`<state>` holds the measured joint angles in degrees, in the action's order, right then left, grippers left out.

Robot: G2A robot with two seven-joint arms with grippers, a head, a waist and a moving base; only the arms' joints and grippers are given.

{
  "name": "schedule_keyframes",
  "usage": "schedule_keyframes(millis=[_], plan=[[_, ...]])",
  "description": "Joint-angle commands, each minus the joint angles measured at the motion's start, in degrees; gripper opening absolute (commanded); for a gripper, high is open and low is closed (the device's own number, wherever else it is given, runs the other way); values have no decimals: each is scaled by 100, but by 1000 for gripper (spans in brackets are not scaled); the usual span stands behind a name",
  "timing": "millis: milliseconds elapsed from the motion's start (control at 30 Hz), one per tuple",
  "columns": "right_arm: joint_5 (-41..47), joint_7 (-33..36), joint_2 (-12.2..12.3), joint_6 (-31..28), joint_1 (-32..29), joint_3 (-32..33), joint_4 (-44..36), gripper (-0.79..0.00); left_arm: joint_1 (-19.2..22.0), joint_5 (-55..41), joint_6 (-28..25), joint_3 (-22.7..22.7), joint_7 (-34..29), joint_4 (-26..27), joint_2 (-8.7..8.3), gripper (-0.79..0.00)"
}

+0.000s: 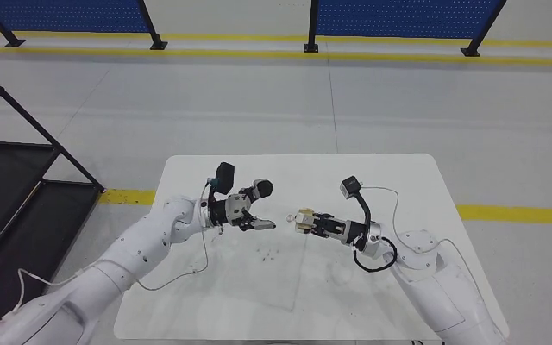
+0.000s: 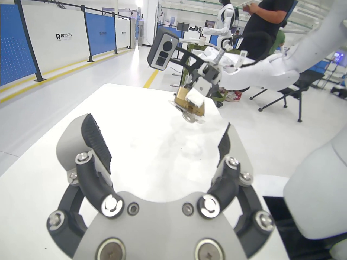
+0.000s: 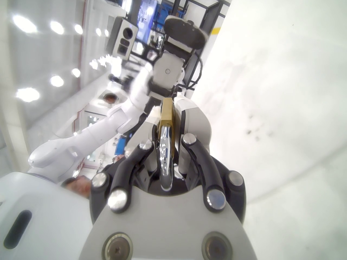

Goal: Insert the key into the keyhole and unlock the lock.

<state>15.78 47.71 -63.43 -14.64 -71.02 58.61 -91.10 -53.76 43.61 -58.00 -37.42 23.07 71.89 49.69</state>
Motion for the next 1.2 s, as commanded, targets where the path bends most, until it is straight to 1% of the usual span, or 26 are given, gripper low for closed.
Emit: schedule_keyframes(millis=[0, 67, 100, 133, 200, 267, 367, 400, 467, 500, 533, 833, 933, 1033, 1167], plan=[[0, 0, 0, 0, 0, 0, 0, -785, 96, -1161, 0, 178, -841, 41, -65, 0], [0, 0, 0, 0, 0, 0, 0, -785, 206, -2410, 0, 395, -1732, 193, -138, 0], [0, 0, 0, 0, 0, 0, 0, -785, 260, -3147, 0, 534, -2304, 247, -179, 0], [0, 0, 0, 0, 0, 0, 0, -785, 335, -3875, 0, 687, -3024, 235, -223, 0], [0, 0, 0, 0, 0, 0, 0, -785, 539, -5380, 0, 892, -4356, 68, -290, 0], [0, 0, 0, 0, 0, 0, 0, -785, 725, -6666, 65, 1068, -5533, -123, -311, 0], [0, 0, 0, 0, 0, 0, 0, -785, 927, -8417, 460, 1178, -6927, -273, -290, 0], [0, 0, 0, 0, 0, 0, 0, -785, 982, -8851, 566, 1172, -7360, -339, -279, 0], [0, 0, 0, 0, 0, 0, 0, -785, 1033, -9538, 996, 1163, -7932, -338, -249, 0], [0, 0, 0, 0, 0, 0, 0, -785, 1060, -9729, 1178, 1129, -8114, -328, -241, 0], [0, 0, 0, 0, 0, 0, 0, -785, 1099, -9626, 1186, 1076, -8122, -329, -238, 0], [0, 0, 0, 0, 0, 0, 0, -785, 1099, -9626, 1186, 1076, -8122, -329, -238, 0], [0, 0, 0, 0, 0, 0, 0, -785, 964, -9666, 1432, 1061, -8128, -107, -216, 0], [0, 0, 0, 0, 0, 0, 0, -785, 942, -9506, 1601, 1004, -8314, -126, -194, 0], [0, 0, 0, 0, 0, 0, 0, -785, 882, -9524, 1742, 946, -8464, -101, -124, 0]])
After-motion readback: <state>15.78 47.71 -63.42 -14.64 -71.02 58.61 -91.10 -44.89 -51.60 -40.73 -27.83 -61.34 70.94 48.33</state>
